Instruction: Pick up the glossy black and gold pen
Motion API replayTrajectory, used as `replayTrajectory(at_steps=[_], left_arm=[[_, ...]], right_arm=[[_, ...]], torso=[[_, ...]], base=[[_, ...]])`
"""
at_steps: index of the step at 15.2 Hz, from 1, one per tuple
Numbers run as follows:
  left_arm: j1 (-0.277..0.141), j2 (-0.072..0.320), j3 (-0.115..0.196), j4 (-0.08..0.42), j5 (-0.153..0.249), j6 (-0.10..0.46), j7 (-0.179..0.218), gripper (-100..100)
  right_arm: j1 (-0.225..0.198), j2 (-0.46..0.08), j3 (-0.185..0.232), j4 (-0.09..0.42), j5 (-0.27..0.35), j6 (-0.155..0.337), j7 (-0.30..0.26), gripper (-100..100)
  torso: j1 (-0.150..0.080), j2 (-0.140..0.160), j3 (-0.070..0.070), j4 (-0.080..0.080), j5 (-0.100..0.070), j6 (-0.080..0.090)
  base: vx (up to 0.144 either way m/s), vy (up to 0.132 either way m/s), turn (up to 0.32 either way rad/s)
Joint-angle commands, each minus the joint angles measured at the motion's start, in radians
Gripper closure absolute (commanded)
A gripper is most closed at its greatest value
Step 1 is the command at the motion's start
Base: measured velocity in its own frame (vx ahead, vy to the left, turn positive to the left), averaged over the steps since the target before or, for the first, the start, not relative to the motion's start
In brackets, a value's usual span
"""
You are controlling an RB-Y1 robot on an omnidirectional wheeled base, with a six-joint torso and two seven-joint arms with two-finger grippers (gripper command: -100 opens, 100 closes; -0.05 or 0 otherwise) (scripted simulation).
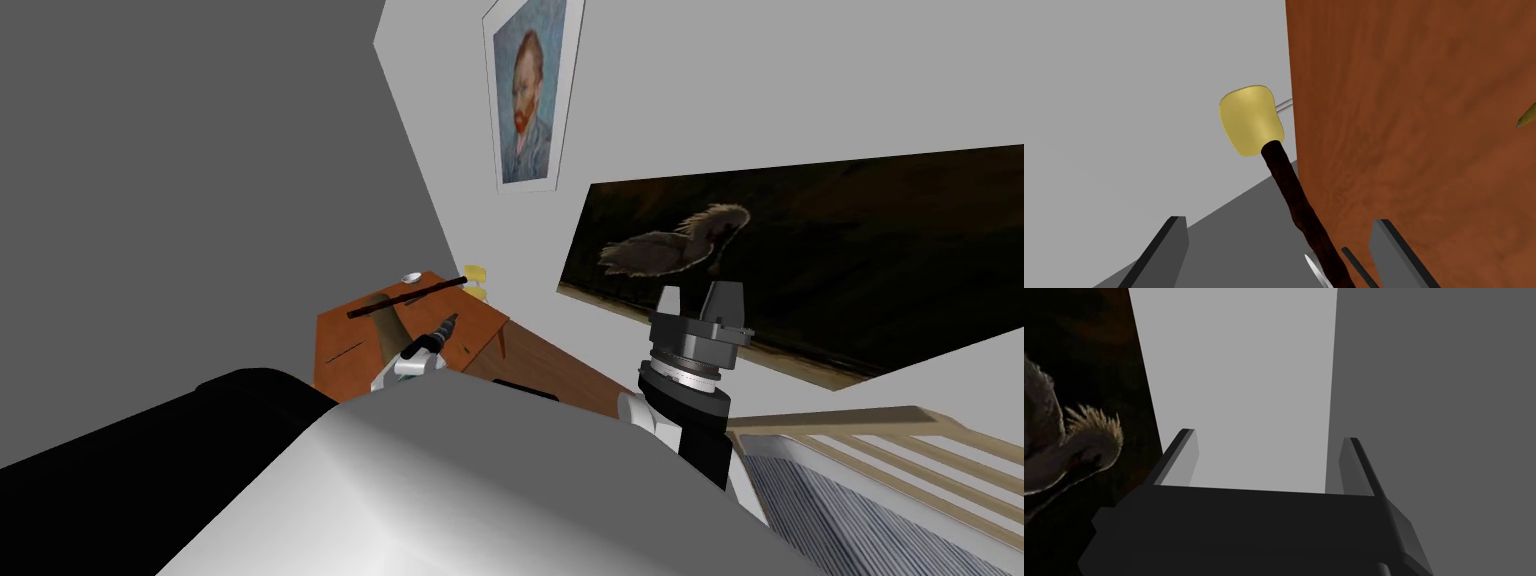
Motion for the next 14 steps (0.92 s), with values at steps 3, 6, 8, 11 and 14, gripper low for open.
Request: replayTrajectory(at_steps=[3, 6, 8, 11, 14], left_arm=[[-0.005, 0.012, 0.010, 0.034, 0.025, 0.086, -0.035, -100], [-0.006, 0.027, 0.019, 0.065, 0.050, 0.146, -0.063, -100], [-0.007, 0.041, 0.027, 0.096, 0.076, 0.204, -0.091, -100], [-0.009, 0.056, 0.036, 0.127, 0.100, 0.265, -0.118, -100], [-0.010, 0.069, 0.044, 0.158, 0.125, 0.318, -0.145, -100]], right_arm=[[0.000, 0.000, 0.000, 0.000, 0.000, 0.000, 0.000, 0], [0.000, 0.000, 0.000, 0.000, 0.000, 0.000, 0.000, 0], [0.000, 0.000, 0.000, 0.000, 0.000, 0.000, 0.000, 0], [0.000, 0.000, 0.000, 0.000, 0.000, 0.000, 0.000, 0], [0.000, 0.000, 0.000, 0.000, 0.000, 0.000, 0.000, 0]], torso=[[0.000, -0.001, 0.000, 0.000, 0.000, 0.000], [0.000, 0.001, 0.000, 0.000, 0.000, 0.000], [0.000, 0.000, 0.000, 0.000, 0.000, 0.000], [0.000, -0.002, -0.001, 0.000, 0.000, 0.000], [0.000, 0.000, 0.000, 0.000, 0.000, 0.000]], base=[[0.050, -0.015, -0.094], [0.030, -0.012, -0.070], [0.062, -0.013, -0.153], [0.064, -0.013, -0.091], [0.035, -0.012, -0.066]])
